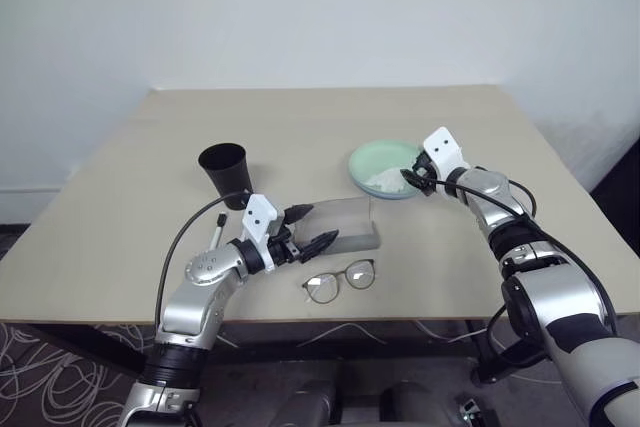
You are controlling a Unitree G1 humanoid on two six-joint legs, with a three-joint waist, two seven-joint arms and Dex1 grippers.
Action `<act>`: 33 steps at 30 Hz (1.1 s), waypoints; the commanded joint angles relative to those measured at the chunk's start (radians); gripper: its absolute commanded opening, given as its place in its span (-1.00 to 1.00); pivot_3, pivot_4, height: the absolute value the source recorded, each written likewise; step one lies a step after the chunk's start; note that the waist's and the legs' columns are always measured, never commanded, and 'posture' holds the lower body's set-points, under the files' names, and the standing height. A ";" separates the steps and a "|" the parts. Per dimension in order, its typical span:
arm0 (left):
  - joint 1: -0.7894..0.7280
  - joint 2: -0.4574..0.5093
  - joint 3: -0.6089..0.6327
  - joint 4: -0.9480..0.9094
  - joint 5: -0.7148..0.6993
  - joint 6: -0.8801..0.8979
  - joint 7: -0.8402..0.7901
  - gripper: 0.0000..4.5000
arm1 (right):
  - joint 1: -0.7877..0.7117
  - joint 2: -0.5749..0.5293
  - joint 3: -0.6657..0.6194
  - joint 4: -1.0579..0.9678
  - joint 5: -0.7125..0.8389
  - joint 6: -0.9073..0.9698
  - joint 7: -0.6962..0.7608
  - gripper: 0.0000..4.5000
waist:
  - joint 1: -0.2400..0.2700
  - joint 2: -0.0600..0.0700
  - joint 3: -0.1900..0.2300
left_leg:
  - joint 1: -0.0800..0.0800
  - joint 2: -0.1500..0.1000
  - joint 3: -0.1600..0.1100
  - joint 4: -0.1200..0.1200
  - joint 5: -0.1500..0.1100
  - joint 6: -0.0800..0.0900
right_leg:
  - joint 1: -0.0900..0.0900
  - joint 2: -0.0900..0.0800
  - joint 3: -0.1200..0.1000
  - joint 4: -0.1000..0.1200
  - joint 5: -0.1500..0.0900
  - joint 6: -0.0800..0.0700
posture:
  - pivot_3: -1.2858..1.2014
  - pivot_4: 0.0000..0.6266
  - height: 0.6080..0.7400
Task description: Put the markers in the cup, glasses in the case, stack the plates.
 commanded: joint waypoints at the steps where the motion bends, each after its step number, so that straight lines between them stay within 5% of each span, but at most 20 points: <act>1: -0.025 0.026 0.019 -0.029 -0.007 0.002 -0.020 0.84 | 0.052 -0.036 -0.039 -0.152 0.056 -0.046 0.109 0.36 | 0.000 0.000 0.000 | 0.000 0.000 0.000 0.000 0.000 0.000 | 0.000 0.000 0.000 0.000 0.000 0.000 | 0.03 -1.00 0.95; 11: -0.127 0.126 -0.037 0.033 -0.020 0.107 -0.195 0.84 | 0.451 -0.177 -0.066 -0.716 0.283 0.118 0.501 0.36 | 0.001 0.000 0.000 | -0.001 0.000 0.000 0.002 0.000 0.000 | 0.002 -0.001 0.000 0.000 0.000 0.001 | 0.03 -1.00 0.95; 22: -0.251 0.227 -0.200 0.031 0.015 0.272 -0.416 0.84 | 0.606 -0.216 -0.062 -0.896 0.338 0.187 0.581 0.36 | 0.001 0.000 0.000 | -0.002 0.001 0.000 0.002 0.000 0.000 | 0.002 -0.001 0.000 -0.001 0.000 0.001 | 0.03 -1.00 0.95; 33: -0.377 0.214 -0.352 0.170 0.149 0.229 -0.512 0.84 | 0.633 -0.184 -0.043 -0.916 0.314 0.149 0.543 0.36 | 0.006 0.000 0.001 | -0.002 0.001 -0.001 0.002 0.000 0.000 | 0.001 -0.002 -0.001 -0.001 0.000 0.001 | 0.03 -1.00 0.95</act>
